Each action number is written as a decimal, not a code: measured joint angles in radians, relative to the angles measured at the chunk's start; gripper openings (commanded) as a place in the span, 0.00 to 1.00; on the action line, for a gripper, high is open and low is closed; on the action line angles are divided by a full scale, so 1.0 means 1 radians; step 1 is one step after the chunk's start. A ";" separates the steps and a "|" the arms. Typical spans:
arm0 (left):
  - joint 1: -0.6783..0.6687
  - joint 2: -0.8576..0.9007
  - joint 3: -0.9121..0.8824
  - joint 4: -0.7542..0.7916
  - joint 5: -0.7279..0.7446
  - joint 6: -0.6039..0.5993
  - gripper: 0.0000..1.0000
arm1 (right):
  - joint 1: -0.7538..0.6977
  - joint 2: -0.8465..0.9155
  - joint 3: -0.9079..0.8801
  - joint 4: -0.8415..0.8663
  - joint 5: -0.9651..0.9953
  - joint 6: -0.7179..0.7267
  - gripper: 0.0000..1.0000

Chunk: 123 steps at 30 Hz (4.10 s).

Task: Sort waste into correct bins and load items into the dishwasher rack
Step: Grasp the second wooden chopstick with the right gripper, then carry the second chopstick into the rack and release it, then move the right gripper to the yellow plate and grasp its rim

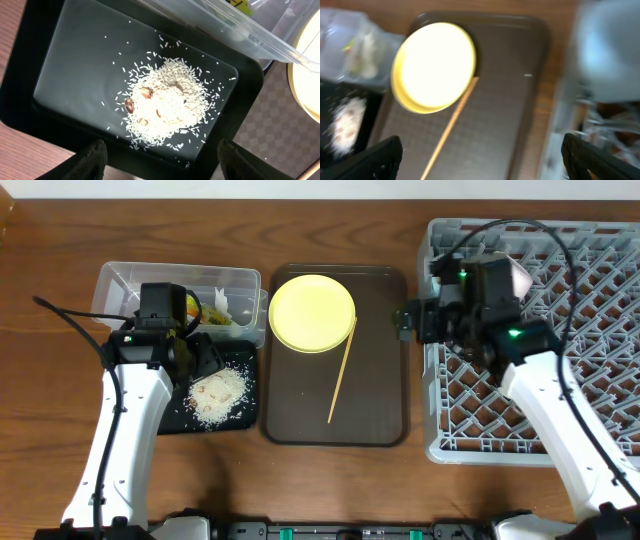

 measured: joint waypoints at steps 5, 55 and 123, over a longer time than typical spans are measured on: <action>0.000 0.000 0.000 0.000 0.000 0.000 0.74 | 0.111 0.084 0.000 0.033 0.008 0.006 0.99; 0.000 0.000 0.000 0.000 0.000 0.000 0.73 | 0.219 0.195 0.006 -0.072 0.357 0.217 0.01; 0.000 0.000 0.000 0.000 0.000 0.000 0.74 | 0.176 0.344 0.006 0.350 0.201 0.117 0.52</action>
